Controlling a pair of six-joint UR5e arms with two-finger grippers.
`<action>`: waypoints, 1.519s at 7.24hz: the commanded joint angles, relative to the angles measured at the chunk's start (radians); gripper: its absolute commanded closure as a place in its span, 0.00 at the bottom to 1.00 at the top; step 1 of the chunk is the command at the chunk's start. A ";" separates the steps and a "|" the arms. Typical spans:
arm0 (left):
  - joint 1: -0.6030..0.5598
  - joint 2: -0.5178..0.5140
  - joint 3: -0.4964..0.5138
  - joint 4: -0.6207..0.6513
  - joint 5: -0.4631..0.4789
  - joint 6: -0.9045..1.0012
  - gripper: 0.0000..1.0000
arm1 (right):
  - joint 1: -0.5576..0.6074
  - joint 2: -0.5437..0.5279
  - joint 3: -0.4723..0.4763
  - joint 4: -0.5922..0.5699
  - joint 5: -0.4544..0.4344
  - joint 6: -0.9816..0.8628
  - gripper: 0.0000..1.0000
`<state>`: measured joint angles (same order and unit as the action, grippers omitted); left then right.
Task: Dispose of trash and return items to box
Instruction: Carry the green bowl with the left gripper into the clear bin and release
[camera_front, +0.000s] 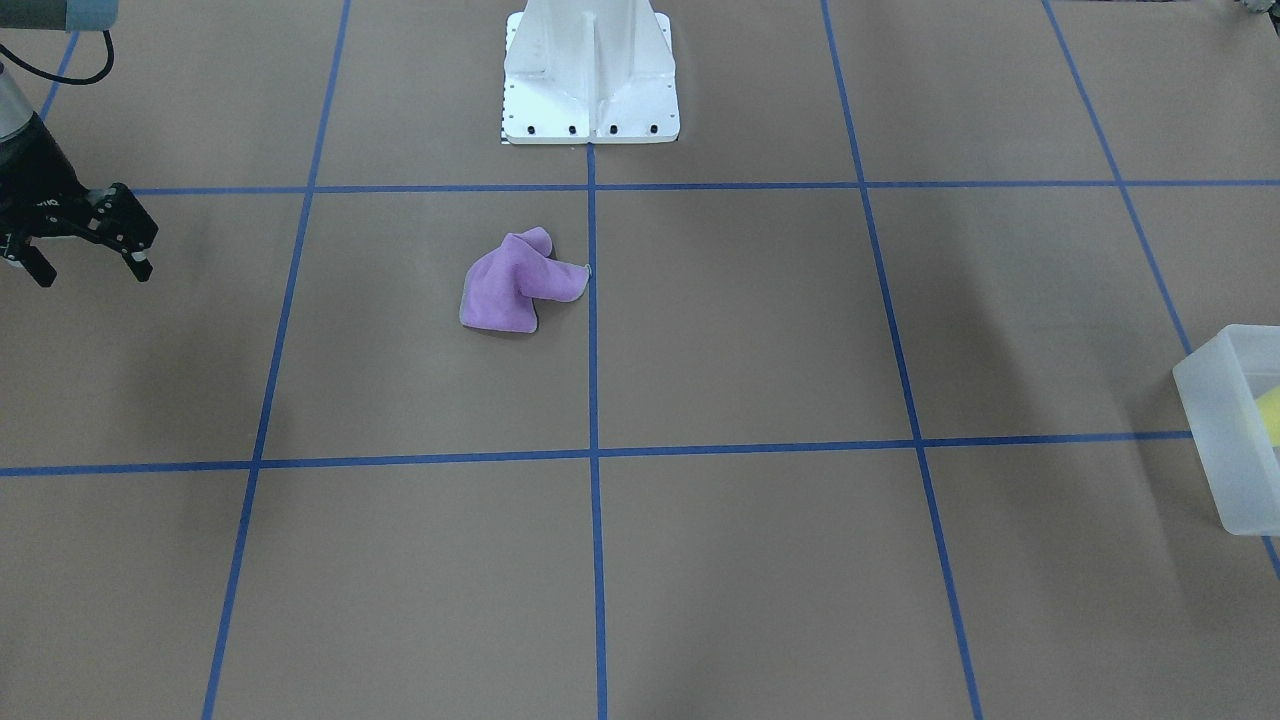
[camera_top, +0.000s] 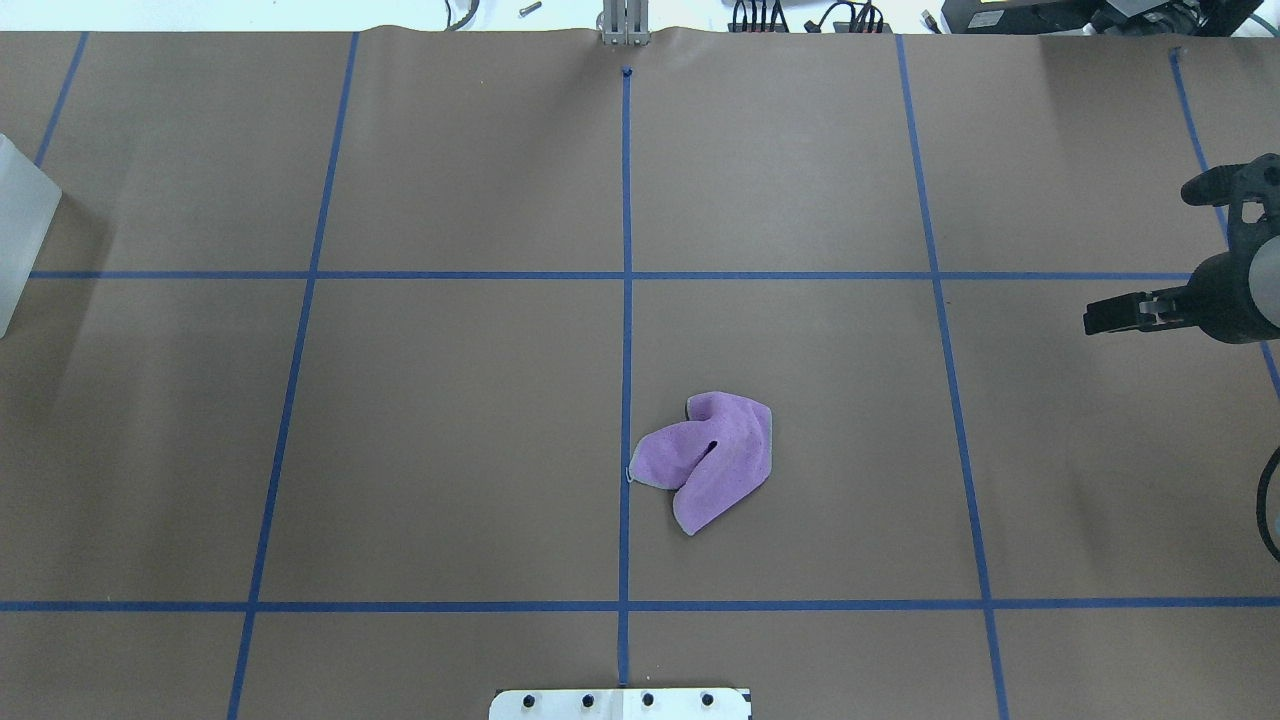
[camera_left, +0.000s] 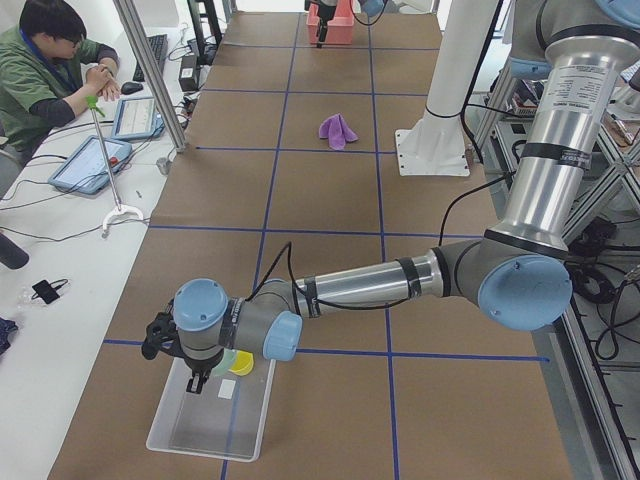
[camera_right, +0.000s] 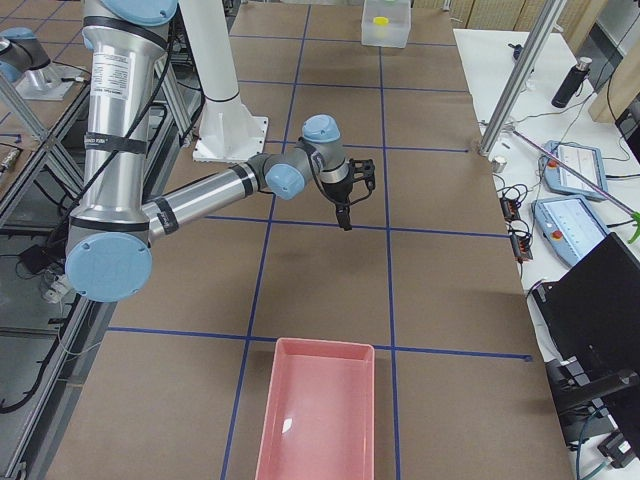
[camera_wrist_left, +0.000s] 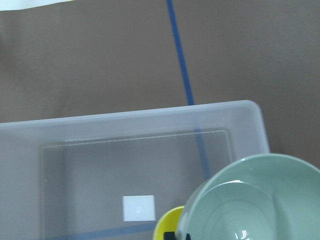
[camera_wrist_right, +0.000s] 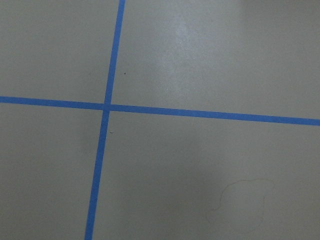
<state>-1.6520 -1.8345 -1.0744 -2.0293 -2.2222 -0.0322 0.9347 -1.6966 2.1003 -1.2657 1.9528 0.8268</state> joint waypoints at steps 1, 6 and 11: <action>-0.003 -0.035 0.115 -0.075 0.181 -0.195 1.00 | -0.005 0.000 0.001 0.000 0.000 0.000 0.00; 0.158 -0.034 0.211 -0.236 0.237 -0.428 0.76 | -0.008 0.002 0.001 0.000 -0.012 -0.002 0.00; 0.175 -0.031 0.191 -0.259 0.225 -0.372 0.02 | -0.008 0.003 0.003 0.000 -0.021 0.000 0.00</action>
<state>-1.4779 -1.8604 -0.8706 -2.2910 -1.9873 -0.4393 0.9265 -1.6944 2.1019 -1.2655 1.9334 0.8262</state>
